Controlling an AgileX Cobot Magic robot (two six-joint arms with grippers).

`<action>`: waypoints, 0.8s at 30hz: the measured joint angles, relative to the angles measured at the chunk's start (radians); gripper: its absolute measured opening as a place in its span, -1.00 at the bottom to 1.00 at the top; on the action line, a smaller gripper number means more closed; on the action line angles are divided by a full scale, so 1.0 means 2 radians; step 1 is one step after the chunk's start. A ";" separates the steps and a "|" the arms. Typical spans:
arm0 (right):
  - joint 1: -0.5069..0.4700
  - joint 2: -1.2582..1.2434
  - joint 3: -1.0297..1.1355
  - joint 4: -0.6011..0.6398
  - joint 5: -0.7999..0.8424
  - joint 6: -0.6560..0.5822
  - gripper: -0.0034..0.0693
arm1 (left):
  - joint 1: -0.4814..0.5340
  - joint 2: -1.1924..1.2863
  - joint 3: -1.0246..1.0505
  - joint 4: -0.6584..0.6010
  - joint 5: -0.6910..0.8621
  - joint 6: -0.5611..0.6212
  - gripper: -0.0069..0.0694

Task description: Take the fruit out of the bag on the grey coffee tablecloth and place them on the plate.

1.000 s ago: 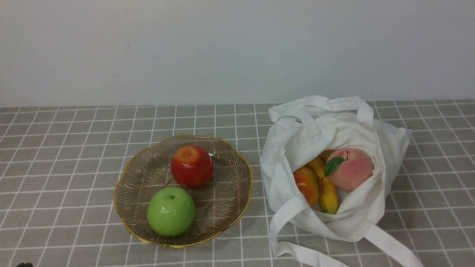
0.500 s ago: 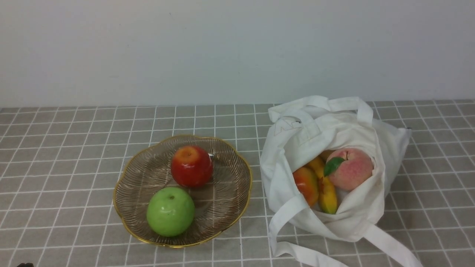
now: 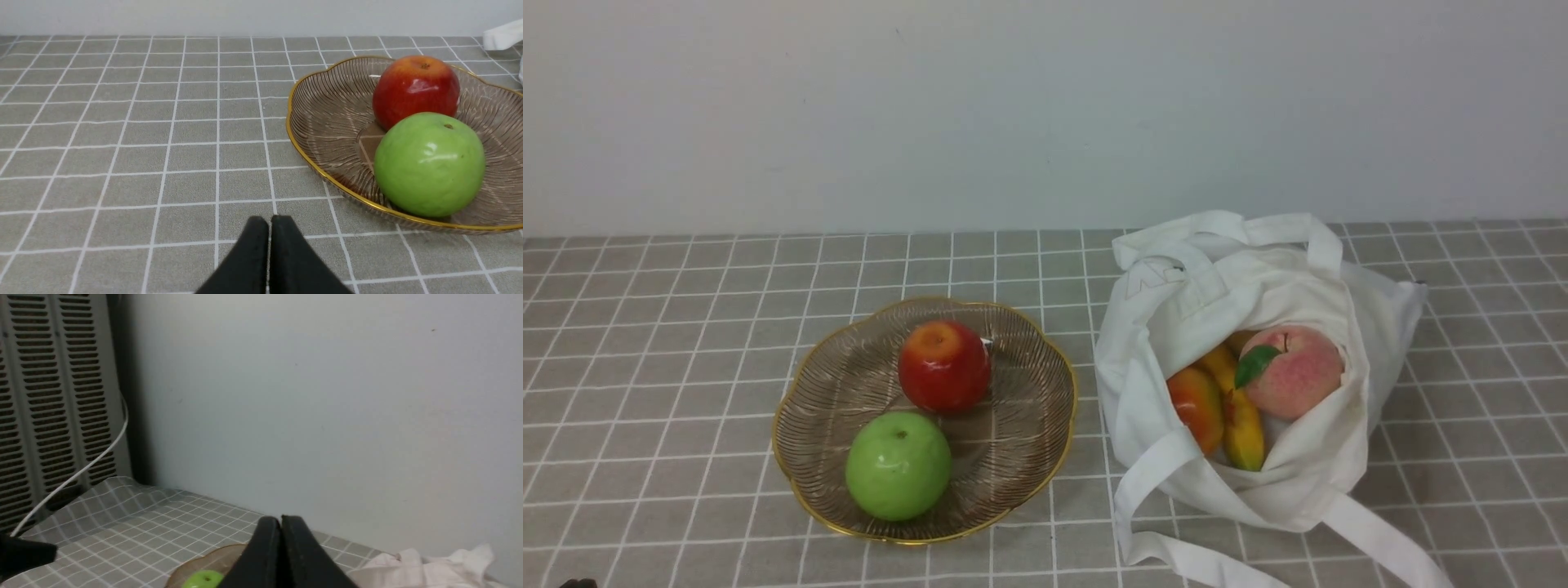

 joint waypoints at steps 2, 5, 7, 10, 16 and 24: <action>-0.046 0.000 0.012 0.000 -0.002 0.000 -0.94 | 0.000 0.000 0.000 0.000 0.000 0.000 -0.84; -0.134 0.000 0.041 -0.002 -0.002 -0.002 -0.94 | 0.000 0.000 0.000 0.000 0.000 0.000 -0.84; -0.194 0.000 0.072 -0.008 -0.003 -0.002 -0.94 | 0.000 0.000 0.000 0.000 0.000 0.000 -0.84; -0.259 0.000 0.121 -0.011 -0.003 -0.002 -0.94 | 0.000 0.000 0.000 0.000 0.000 0.000 -0.84; -0.342 0.001 0.168 -0.013 0.018 -0.002 -0.94 | 0.000 0.000 0.000 0.000 0.000 0.000 -0.84; -0.334 0.001 0.168 -0.011 0.019 -0.004 -0.94 | 0.000 0.000 0.000 0.000 0.000 0.000 -0.84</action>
